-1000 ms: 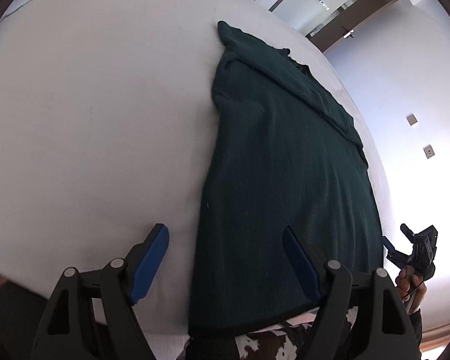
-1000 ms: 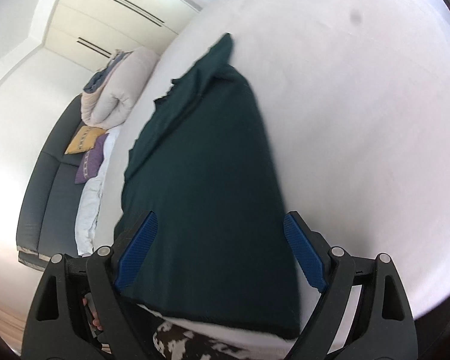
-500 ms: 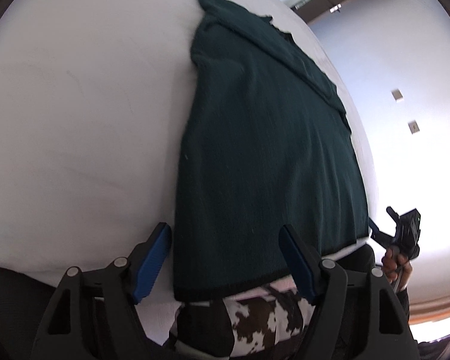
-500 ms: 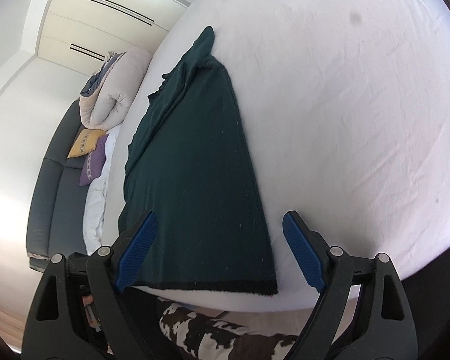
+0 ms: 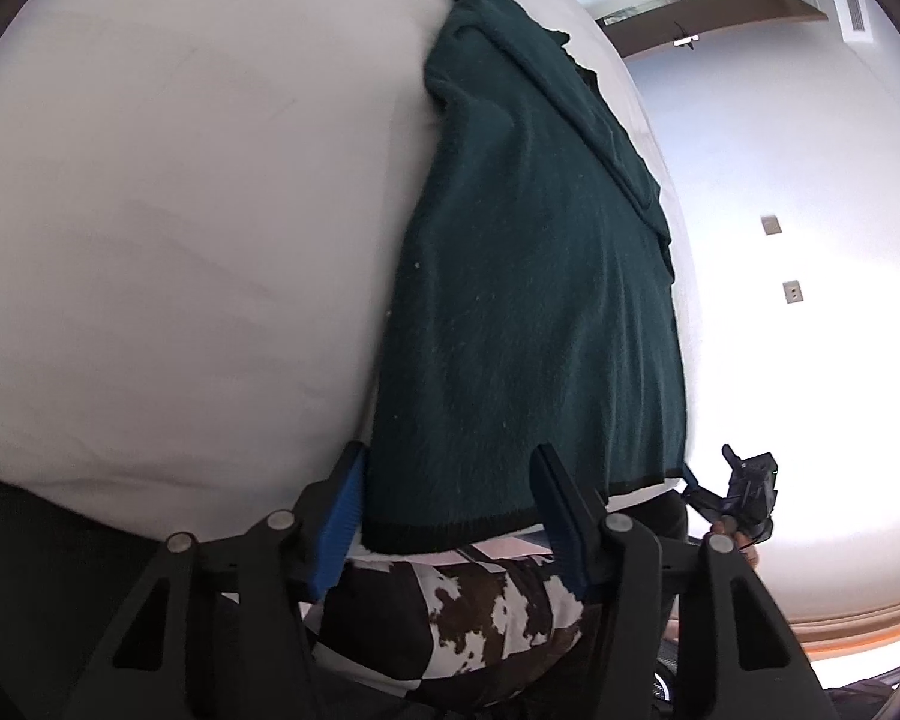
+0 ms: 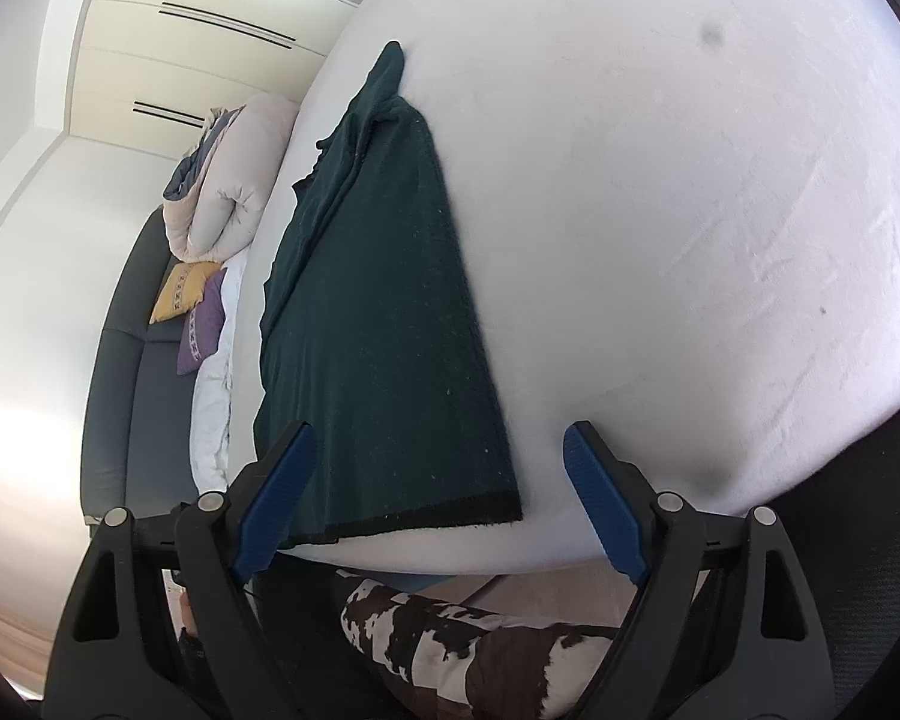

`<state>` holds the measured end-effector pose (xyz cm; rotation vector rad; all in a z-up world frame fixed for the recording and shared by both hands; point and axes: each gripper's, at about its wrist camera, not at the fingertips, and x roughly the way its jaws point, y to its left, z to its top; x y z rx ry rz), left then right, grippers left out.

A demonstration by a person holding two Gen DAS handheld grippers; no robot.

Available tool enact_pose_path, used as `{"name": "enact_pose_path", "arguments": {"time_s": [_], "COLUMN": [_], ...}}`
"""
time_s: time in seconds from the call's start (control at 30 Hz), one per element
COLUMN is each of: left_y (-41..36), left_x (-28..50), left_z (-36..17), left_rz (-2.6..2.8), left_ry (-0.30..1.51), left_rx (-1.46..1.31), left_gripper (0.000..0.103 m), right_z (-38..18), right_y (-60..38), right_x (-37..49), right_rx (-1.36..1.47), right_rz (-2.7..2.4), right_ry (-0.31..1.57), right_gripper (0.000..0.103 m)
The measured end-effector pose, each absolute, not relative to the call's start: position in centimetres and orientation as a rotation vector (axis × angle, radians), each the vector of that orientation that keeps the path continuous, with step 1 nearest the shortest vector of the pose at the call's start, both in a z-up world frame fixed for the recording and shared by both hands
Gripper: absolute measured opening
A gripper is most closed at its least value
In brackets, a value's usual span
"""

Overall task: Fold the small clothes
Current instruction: 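Grasp the hem with both tools and lift it toward the collar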

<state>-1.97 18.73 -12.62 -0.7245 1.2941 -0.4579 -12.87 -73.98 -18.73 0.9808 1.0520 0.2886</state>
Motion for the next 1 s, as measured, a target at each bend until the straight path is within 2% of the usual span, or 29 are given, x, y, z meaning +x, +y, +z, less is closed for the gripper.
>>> {"name": "enact_pose_path", "arguments": {"time_s": [0.1, 0.27, 0.33, 0.53, 0.73, 0.9, 1.0], "left_y": [18.9, 19.4, 19.4, 19.0, 19.3, 19.5, 19.6], "left_x": [-2.1, -2.2, -2.3, -2.4, -2.7, -2.8, -2.8], "left_z": [-12.8, -13.5, -13.7, -13.4, -13.1, -13.2, -13.3], "left_rz": [-0.453, -0.425, -0.426, -0.418, -0.429, -0.431, -0.432], "left_ry": [1.288, 1.300, 1.301, 1.287, 1.271, 1.264, 1.263], "left_rx": [-0.756, -0.762, -0.763, -0.734, -0.747, -0.751, -0.751], "left_gripper": [0.053, 0.015, 0.010, 0.006, 0.006, 0.006, 0.006], "right_z": [-18.6, -18.5, -18.5, -19.1, -19.5, -19.4, -19.3], "right_y": [-73.9, -74.0, -74.3, -74.2, -73.2, -72.4, -71.8], "right_x": [-13.0, -13.1, -13.3, -13.6, -12.1, -11.1, -10.4], "right_rx": [0.980, 0.970, 0.969, 0.938, 0.902, 0.852, 0.844], "right_rz": [0.290, 0.284, 0.272, 0.246, 0.260, 0.259, 0.261], "right_ry": [1.056, 1.077, 1.090, 1.166, 1.214, 1.273, 1.298], "right_gripper": [0.084, 0.082, 0.081, 0.072, 0.071, 0.065, 0.051]}}
